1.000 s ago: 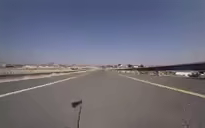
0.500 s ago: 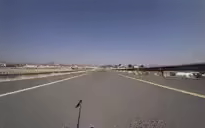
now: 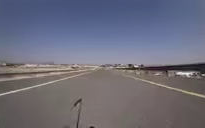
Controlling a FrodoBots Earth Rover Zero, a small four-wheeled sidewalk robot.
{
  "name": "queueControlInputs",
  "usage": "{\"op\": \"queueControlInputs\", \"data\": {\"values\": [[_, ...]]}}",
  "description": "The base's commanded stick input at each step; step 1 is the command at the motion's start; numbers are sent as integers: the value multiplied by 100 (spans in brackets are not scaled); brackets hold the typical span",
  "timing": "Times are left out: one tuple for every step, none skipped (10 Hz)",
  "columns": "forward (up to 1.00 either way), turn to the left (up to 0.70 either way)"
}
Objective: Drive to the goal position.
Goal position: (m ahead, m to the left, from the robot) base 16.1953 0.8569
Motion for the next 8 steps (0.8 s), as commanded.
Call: {"op": "queueControlInputs", "data": {"values": [[100,0],[100,0],[100,0],[100,0],[100,0],[100,0],[100,0],[100,0]]}}
